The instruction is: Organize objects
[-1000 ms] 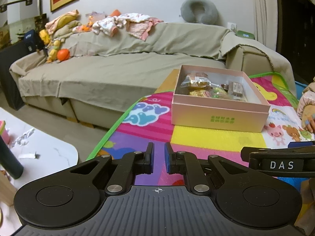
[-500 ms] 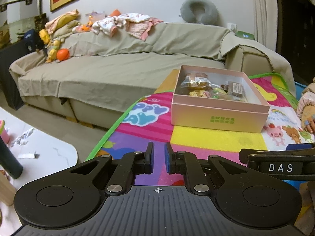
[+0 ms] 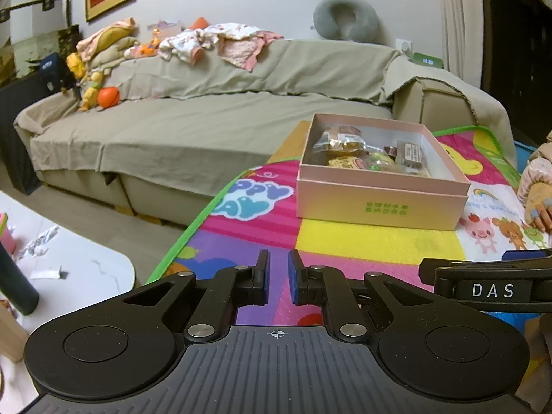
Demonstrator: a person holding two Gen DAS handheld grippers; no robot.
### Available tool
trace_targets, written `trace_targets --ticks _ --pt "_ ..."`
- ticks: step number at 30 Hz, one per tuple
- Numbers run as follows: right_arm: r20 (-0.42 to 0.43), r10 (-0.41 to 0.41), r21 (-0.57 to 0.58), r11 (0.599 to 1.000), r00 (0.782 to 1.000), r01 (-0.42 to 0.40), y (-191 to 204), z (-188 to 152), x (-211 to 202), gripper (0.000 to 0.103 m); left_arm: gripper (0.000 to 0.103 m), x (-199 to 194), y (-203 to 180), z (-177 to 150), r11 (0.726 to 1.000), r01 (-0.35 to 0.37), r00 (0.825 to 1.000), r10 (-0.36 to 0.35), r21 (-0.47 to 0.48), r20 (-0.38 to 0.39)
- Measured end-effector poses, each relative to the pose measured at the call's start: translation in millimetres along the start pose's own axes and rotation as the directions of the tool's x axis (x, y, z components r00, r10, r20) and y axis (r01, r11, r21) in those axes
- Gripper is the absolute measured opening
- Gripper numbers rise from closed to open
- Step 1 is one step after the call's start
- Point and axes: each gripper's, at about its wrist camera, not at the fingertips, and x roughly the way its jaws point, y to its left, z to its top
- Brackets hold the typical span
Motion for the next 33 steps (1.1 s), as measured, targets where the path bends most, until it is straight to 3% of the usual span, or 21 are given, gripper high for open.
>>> trace_targets --ticks 33 --pt "-0.007 0.001 0.006 1.0 1.0 -0.001 -0.1 -2.2 1.7 0.103 0.013 -0.3 0.1 -0.2 1.0 -0.002 1.0 0.002 0.0 -0.003"
